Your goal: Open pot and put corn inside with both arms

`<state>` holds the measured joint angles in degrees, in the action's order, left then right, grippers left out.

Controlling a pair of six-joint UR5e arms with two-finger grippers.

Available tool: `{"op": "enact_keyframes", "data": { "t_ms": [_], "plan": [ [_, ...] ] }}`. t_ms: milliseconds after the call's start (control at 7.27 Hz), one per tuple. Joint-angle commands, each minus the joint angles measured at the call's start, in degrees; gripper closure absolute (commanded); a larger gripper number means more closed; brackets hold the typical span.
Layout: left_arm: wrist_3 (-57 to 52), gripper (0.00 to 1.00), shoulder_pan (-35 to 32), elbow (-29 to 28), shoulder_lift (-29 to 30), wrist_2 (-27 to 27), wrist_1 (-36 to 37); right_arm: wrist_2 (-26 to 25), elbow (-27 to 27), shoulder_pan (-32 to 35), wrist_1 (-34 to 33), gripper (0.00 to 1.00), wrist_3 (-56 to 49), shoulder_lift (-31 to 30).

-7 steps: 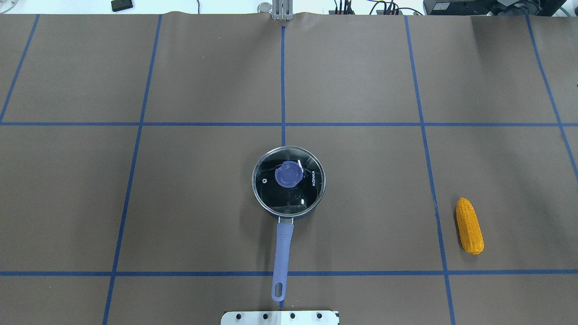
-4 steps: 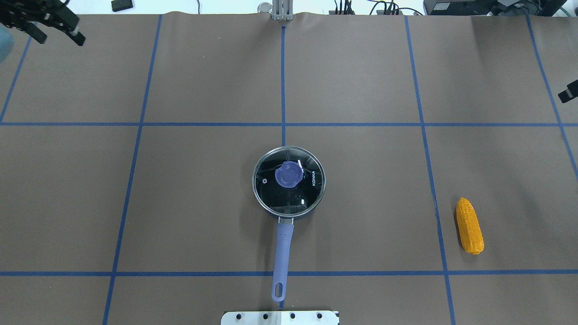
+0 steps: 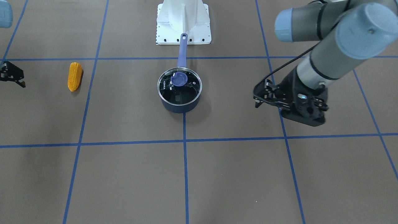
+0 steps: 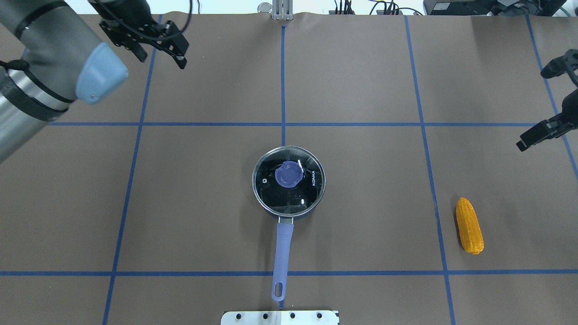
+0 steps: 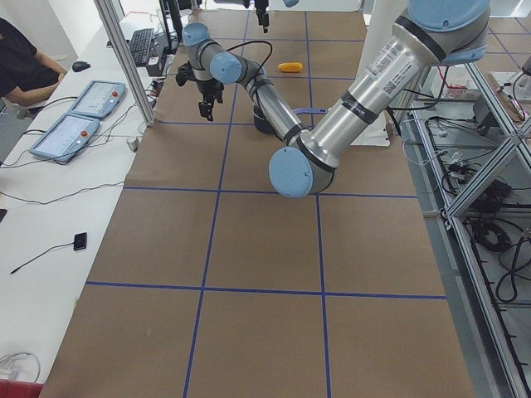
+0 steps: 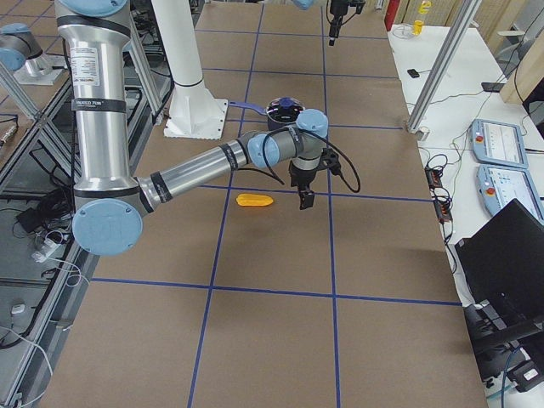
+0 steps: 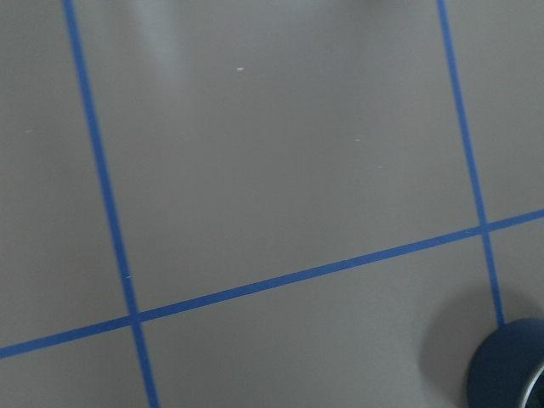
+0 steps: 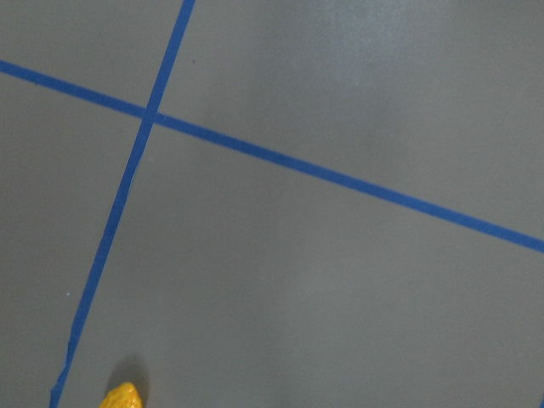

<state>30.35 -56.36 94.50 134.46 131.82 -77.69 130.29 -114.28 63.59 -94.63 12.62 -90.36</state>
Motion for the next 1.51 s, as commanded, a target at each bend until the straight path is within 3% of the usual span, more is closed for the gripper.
{"op": "enact_keyframes", "data": {
  "t_ms": [0, 275, 550, 688, 826, 1376],
  "plan": [
    [5.13, 0.02, 6.93, 0.07, 4.74, -4.88, 0.00, -1.08, -4.36, -9.66, 0.41, 0.01, 14.97, -2.72],
    [5.25, 0.02, 10.65, 0.24, 5.63, -7.80, -0.18, -2.76, -5.86, -13.31, 0.67, 0.01, 19.54, -2.89],
    [4.81, 0.01, 15.55, 0.59, 6.86, -11.92, -0.44, -3.02, -5.69, -15.42, 4.08, 0.01, 23.32, -4.46],
    [4.11, 0.01, 17.75, 0.59, 7.04, -13.24, -0.53, -5.55, -5.60, -17.60, 6.54, 0.01, 25.59, -5.52],
    [4.10, 0.01, 19.86, 0.68, 7.65, -13.34, -0.53, -7.48, -5.17, -20.32, 9.26, 0.01, 30.31, -5.53],
    [2.00, 0.01, 21.55, 0.94, 7.66, -13.25, -0.62, -8.38, 0.45, -22.63, 19.29, 0.02, 31.15, -8.25]
  ]
}}
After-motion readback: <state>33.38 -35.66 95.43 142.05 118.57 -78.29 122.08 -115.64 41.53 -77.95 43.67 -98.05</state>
